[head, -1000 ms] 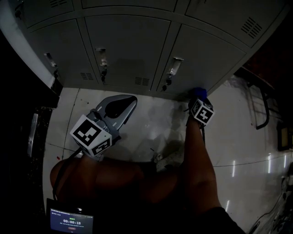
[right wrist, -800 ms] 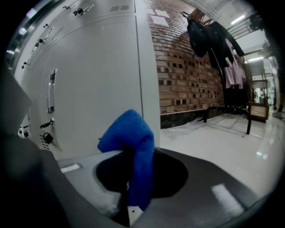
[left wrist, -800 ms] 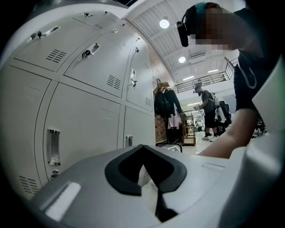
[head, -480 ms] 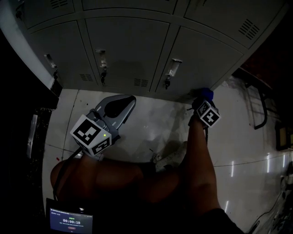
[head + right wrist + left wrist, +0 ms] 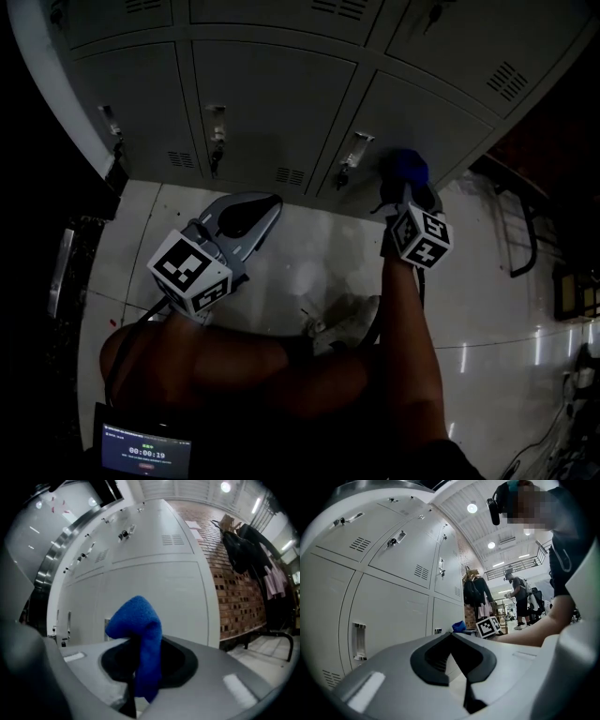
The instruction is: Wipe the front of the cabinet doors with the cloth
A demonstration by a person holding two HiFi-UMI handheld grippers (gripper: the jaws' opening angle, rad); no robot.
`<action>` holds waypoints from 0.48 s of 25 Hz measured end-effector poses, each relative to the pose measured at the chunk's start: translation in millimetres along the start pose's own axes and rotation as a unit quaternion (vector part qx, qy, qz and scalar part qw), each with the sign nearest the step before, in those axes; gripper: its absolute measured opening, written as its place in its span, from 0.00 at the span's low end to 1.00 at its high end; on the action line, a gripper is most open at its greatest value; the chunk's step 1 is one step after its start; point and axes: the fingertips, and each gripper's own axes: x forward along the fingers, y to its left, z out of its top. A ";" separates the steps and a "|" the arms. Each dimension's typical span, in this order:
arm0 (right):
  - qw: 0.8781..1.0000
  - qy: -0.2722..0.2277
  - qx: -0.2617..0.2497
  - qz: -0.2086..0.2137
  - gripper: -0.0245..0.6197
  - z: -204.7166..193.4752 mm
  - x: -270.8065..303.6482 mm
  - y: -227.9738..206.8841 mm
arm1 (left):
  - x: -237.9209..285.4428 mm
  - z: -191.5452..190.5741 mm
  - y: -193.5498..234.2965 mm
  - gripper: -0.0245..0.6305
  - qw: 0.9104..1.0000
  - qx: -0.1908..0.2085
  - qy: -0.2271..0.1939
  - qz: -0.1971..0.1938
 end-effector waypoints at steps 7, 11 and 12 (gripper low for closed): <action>0.990 -0.058 -0.063 0.109 0.15 56.5 -17.4 82.0 | 0.3 4.3 6.0 0.05 1.000 0.001 -0.007 0.007; 0.978 -0.087 -0.071 0.174 0.15 83.4 -43.9 126.6 | -1.8 12.0 7.7 0.05 1.000 0.007 -0.015 0.010; 0.976 -0.089 -0.067 0.187 0.15 85.8 -52.0 134.3 | -1.9 13.7 7.6 0.05 1.000 0.009 -0.017 0.010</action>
